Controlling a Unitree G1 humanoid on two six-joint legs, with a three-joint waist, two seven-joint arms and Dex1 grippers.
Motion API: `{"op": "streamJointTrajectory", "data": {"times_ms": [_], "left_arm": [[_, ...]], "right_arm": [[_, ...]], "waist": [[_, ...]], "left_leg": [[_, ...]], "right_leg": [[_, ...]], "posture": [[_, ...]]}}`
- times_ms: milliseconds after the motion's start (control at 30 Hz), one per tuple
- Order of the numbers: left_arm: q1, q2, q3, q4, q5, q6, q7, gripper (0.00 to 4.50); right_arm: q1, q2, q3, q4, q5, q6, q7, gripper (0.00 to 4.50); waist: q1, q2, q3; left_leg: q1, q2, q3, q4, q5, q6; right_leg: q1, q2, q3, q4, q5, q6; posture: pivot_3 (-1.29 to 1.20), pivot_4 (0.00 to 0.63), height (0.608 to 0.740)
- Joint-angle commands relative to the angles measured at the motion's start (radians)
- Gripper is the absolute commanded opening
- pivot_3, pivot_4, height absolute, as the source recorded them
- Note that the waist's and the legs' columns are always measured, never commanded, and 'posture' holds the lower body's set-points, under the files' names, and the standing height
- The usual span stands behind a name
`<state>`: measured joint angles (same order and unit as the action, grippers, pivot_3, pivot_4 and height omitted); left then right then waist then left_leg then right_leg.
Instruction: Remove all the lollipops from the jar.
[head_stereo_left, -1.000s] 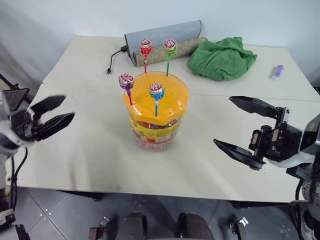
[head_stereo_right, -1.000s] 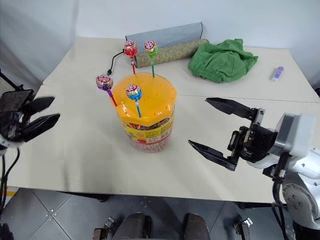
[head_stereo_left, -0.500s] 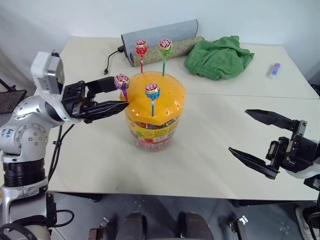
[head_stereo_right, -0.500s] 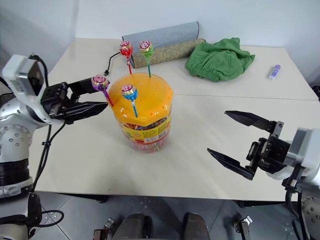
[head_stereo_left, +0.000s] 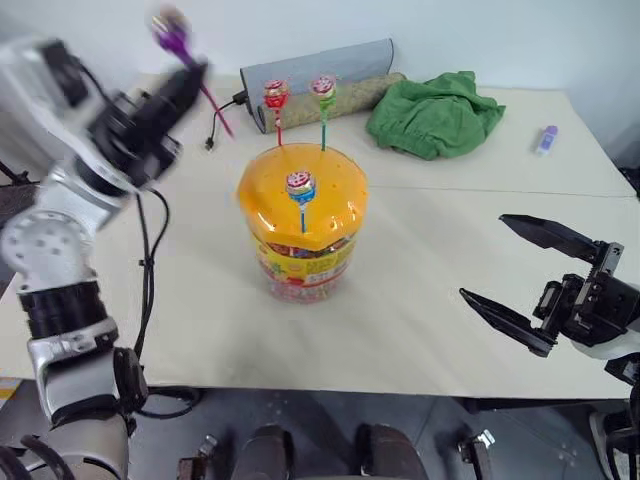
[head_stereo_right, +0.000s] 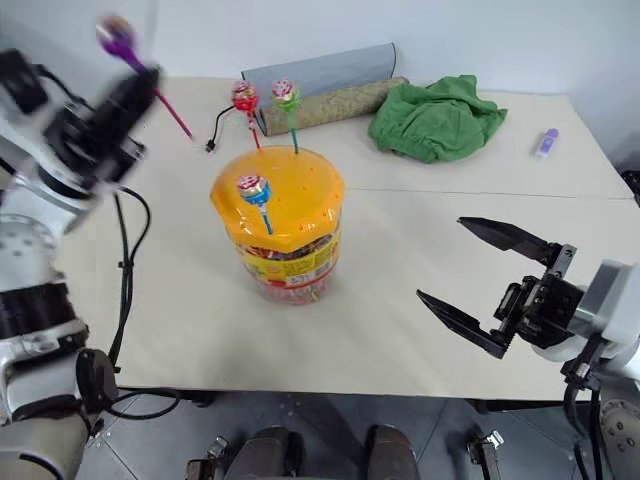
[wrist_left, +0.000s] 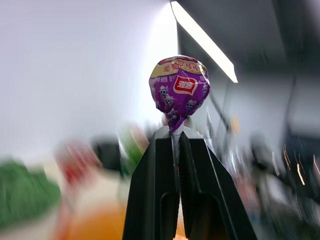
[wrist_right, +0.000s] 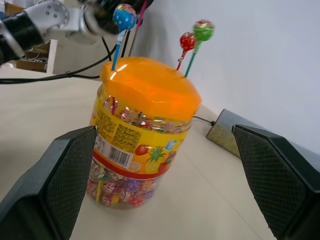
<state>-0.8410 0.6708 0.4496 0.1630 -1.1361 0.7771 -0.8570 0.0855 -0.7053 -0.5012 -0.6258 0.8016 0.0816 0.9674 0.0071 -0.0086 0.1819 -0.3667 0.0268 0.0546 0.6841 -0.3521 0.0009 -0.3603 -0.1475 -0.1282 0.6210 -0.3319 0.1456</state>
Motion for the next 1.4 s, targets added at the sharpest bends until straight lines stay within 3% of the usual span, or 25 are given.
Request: {"op": "streamJointTrajectory", "data": {"times_ms": [33,233,333,533,700,867,1133,1367,1400], "left_arm": [[0.090,0.155,-0.082,0.126,0.250,-0.030,0.031,0.05],[0.254,0.294,-0.336,0.249,0.621,-0.057,0.104,0.05],[0.340,0.326,-0.370,0.228,0.681,-0.027,0.088,0.05],[0.435,0.362,-0.289,0.199,0.698,0.038,0.119,1.64],[0.391,0.383,-0.169,0.201,0.632,-0.089,-0.041,3.09],[0.289,0.327,-0.123,0.130,0.505,-0.272,-0.356,3.09],[-0.123,0.008,-0.235,0.205,0.499,-0.288,-0.307,3.09],[-0.226,-0.053,-0.263,0.330,0.532,-0.293,-0.330,3.09],[-0.230,-0.051,-0.268,0.337,0.533,-0.283,-0.343,2.91]], "right_arm": [[-0.034,-0.011,0.006,0.000,0.008,-0.012,0.006,4.50],[-0.025,-0.040,0.063,0.095,-0.100,-0.069,0.126,4.50],[-0.030,-0.038,0.083,0.121,-0.119,-0.090,0.152,4.50],[-0.041,-0.032,0.084,0.130,-0.104,-0.098,0.161,4.50],[-0.032,-0.026,0.043,0.095,-0.034,-0.059,0.109,4.50],[-0.021,-0.027,-0.005,0.070,0.015,-0.023,0.052,4.50],[-0.062,-0.025,0.002,-0.010,0.081,0.050,-0.071,4.50],[-0.062,-0.018,0.008,-0.043,0.076,0.071,-0.112,4.50],[-0.062,-0.016,0.007,-0.050,0.075,0.073,-0.121,4.50]], "waist": [[-0.010,0.002,-0.001],[0.007,-0.001,0.000],[0.017,-0.002,0.000],[0.009,-0.001,-0.001],[-0.003,-0.001,-0.001],[0.018,-0.002,-0.001],[0.039,-0.003,0.000],[0.006,-0.003,0.000],[0.005,-0.003,0.000]], "left_leg": [[0.001,0.000,0.000,-0.001,0.000,0.000],[-0.002,-0.001,0.009,0.000,0.000,0.000],[-0.003,-0.001,0.012,-0.001,0.000,0.000],[-0.001,0.001,0.012,-0.001,0.000,-0.001],[-0.002,0.002,0.012,-0.001,0.000,-0.001],[-0.005,0.002,0.017,0.000,0.000,-0.001],[-0.007,0.000,0.020,0.006,0.000,0.000],[-0.006,0.000,0.022,0.002,0.000,0.000],[-0.006,0.000,0.022,0.001,0.000,0.000]], "right_leg": [[0.000,0.000,0.000,0.000,0.000,0.000],[-0.002,0.001,0.001,0.000,0.000,0.000],[-0.004,0.001,0.002,0.000,0.000,0.000],[-0.007,0.001,0.006,0.003,0.000,0.000],[-0.011,0.002,0.010,0.006,-0.001,-0.001],[-0.013,0.002,0.010,0.006,-0.001,-0.001],[-0.012,0.001,0.009,0.007,0.000,0.000],[-0.015,0.001,0.009,0.007,0.000,0.000],[-0.015,0.001,0.009,0.007,0.000,0.000]], "posture": [[0.00,0.150,0.740],[0.00,0.150,0.740],[0.00,0.150,0.740],[0.00,0.150,0.740],[0.00,0.150,0.740],[0.00,0.150,0.740],[0.00,0.150,0.740],[0.00,0.150,0.740],[0.00,0.150,0.740]]}}
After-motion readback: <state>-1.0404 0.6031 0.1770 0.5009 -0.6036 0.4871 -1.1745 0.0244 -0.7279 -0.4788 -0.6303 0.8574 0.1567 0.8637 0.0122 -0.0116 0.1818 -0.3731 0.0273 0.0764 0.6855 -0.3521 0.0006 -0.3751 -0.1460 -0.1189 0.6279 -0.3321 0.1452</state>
